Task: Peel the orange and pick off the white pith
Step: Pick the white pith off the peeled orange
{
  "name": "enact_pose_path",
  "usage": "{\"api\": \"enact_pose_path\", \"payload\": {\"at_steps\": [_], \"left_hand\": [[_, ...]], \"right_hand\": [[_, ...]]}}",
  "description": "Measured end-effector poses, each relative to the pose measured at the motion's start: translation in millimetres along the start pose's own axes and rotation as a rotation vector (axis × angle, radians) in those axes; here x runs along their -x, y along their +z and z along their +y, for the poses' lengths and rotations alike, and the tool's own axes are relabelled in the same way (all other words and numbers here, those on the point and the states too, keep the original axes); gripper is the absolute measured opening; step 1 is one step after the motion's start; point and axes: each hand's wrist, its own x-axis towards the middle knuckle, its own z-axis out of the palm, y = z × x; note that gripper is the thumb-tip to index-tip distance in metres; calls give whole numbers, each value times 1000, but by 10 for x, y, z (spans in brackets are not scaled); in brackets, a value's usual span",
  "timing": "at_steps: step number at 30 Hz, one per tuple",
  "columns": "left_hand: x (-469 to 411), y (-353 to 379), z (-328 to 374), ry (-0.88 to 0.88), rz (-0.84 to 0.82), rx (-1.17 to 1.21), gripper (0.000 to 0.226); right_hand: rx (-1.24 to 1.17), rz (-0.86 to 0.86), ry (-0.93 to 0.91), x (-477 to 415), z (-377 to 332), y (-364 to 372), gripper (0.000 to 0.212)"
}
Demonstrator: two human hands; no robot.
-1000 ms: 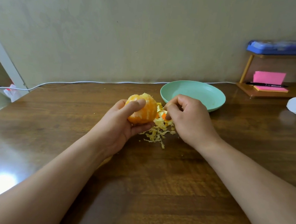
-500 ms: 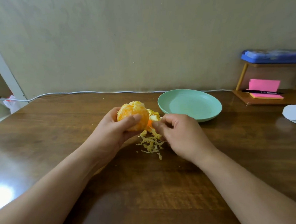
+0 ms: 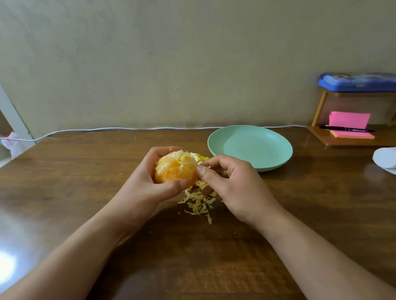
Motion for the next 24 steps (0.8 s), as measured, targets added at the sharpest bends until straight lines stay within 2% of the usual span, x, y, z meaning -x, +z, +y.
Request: {"api": "enact_pose_path", "payload": {"at_steps": [3,8,15,21,24], "left_hand": [[32,12,38,48,-5,-107,73],[41,7,45,64,-40,-200,72],[36,-4,15,28,-50,-166,75],[-14,-15,-21,-60,12,136,87],[-4,-5,-6,-13,55,114,91]], "right_hand": [[-58,-1,-15,13,-13,-15,21],[53,17,-67,3,22,-49,19],[82,31,-72,0,23,-45,11],[-165,0,43,-1,-29,-44,9],[-415,-132,211,-10,-43,-16,29]]}}
